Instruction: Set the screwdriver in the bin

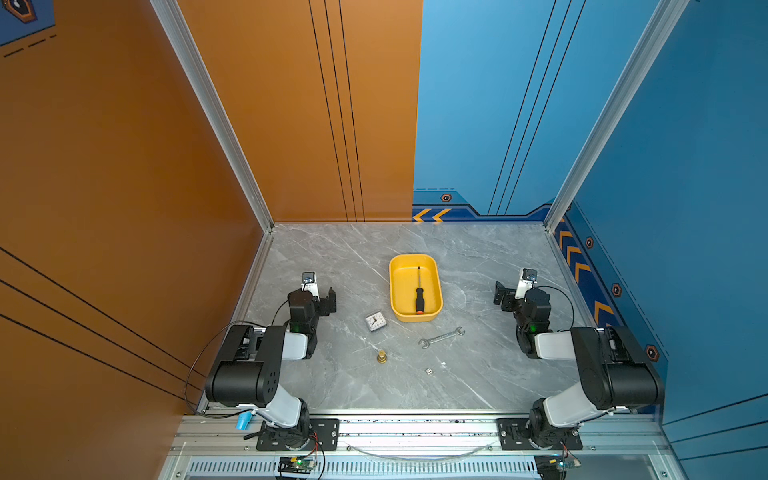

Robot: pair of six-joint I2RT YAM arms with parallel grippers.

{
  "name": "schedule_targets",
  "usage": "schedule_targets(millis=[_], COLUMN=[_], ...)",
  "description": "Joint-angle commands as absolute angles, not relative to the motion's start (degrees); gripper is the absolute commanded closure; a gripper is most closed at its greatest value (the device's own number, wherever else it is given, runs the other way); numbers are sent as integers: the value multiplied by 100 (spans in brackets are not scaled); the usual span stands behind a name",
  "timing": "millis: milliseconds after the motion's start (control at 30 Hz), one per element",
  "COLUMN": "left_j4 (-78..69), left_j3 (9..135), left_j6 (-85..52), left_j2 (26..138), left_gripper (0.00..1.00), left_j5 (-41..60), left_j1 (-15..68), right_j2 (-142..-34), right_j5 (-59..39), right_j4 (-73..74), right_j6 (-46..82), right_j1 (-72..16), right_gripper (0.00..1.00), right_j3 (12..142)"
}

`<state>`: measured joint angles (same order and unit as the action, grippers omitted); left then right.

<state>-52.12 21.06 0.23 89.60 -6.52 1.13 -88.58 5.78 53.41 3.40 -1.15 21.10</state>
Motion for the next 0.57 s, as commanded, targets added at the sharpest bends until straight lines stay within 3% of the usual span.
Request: schedule_targets(millis=[0,533], left_j4=[-5302,-5291], left_j3=[2163,2176], left_j6=[36,18], left_j2=[8955,8972], left_gripper=[2,2], left_j5=[-545,-850], left_j1=[79,155], right_j2=[-8859,-8865], right_j5=[650,518], right_j4=[5292,5211], right_j6=[342,347], right_j1=[-167,-114], right_gripper=[0,0], right_j3=[2092,2136])
